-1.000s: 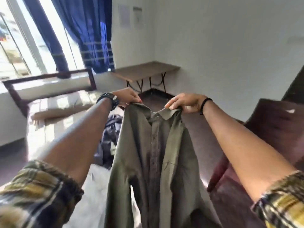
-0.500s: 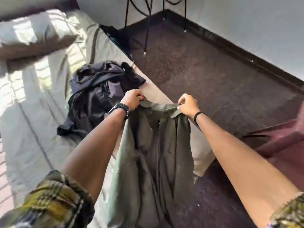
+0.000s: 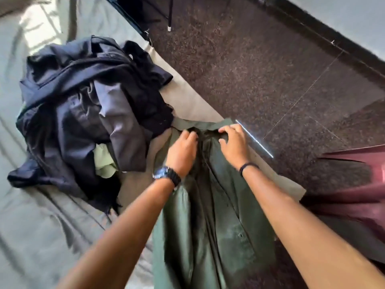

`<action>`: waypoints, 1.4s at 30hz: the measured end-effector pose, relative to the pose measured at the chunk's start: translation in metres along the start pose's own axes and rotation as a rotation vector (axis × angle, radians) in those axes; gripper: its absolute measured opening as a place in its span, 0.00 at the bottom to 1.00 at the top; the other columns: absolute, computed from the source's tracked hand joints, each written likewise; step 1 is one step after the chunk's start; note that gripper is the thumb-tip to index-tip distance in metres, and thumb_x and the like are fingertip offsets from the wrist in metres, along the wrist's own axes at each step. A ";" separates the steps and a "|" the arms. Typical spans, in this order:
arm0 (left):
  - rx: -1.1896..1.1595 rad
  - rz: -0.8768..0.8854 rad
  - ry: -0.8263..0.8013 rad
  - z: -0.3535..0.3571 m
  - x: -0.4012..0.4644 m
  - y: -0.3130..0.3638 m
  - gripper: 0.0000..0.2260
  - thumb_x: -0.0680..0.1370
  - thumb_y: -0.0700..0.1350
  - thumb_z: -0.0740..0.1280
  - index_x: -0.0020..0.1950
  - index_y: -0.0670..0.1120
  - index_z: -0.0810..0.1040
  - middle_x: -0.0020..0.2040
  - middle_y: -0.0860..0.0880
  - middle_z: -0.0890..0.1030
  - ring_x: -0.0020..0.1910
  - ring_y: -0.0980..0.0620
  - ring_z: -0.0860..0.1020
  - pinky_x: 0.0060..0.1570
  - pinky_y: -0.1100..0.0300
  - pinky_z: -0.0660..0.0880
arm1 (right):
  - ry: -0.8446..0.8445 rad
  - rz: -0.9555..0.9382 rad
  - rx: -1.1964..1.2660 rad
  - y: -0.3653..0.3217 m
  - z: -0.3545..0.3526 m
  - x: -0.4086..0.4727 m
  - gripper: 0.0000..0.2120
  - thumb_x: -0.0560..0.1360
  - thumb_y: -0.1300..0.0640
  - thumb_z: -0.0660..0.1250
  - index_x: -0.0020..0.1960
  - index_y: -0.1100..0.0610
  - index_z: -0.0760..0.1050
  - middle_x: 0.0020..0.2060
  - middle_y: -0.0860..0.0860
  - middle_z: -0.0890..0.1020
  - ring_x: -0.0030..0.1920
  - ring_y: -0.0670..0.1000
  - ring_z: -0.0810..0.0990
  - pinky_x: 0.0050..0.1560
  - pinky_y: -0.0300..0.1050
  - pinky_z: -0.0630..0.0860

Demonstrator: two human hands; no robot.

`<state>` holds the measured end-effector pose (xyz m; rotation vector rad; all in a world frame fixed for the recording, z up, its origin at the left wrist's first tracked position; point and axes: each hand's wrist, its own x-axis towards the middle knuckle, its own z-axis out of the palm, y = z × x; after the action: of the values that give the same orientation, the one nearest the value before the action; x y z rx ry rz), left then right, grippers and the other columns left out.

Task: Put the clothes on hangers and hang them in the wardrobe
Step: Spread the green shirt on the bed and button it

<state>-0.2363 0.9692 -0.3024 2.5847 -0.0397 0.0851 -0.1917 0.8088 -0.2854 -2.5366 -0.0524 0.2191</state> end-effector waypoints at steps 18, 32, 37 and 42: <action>-0.127 -0.346 -0.205 0.069 -0.088 -0.021 0.06 0.77 0.40 0.65 0.52 0.39 0.77 0.50 0.40 0.77 0.51 0.40 0.75 0.52 0.50 0.72 | -0.112 0.233 0.256 0.060 0.076 -0.089 0.21 0.72 0.59 0.72 0.30 0.51 0.61 0.24 0.45 0.64 0.30 0.48 0.63 0.31 0.42 0.58; -0.989 -0.627 -0.099 0.103 -0.088 -0.046 0.09 0.76 0.35 0.67 0.37 0.45 0.78 0.36 0.48 0.77 0.38 0.55 0.72 0.43 0.63 0.69 | 0.261 -0.016 0.464 0.065 0.130 -0.103 0.02 0.71 0.65 0.71 0.41 0.60 0.80 0.35 0.48 0.81 0.36 0.43 0.77 0.41 0.28 0.71; -1.101 -0.593 -0.137 0.108 -0.091 -0.059 0.09 0.76 0.34 0.67 0.37 0.44 0.79 0.37 0.48 0.78 0.39 0.55 0.73 0.46 0.63 0.69 | 0.310 -0.086 0.418 0.063 0.146 -0.106 0.02 0.71 0.65 0.70 0.43 0.61 0.81 0.38 0.52 0.81 0.38 0.45 0.77 0.44 0.32 0.71; -1.088 -0.524 -0.119 0.114 -0.091 -0.061 0.08 0.76 0.35 0.67 0.38 0.43 0.80 0.37 0.48 0.79 0.40 0.55 0.74 0.45 0.64 0.71 | 0.334 -0.071 0.427 0.058 0.153 -0.105 0.03 0.72 0.65 0.70 0.46 0.62 0.82 0.41 0.50 0.82 0.42 0.46 0.78 0.48 0.34 0.72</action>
<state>-0.3185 0.9620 -0.4371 1.4453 0.4263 -0.2274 -0.3219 0.8372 -0.4275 -2.1088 0.0323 -0.2045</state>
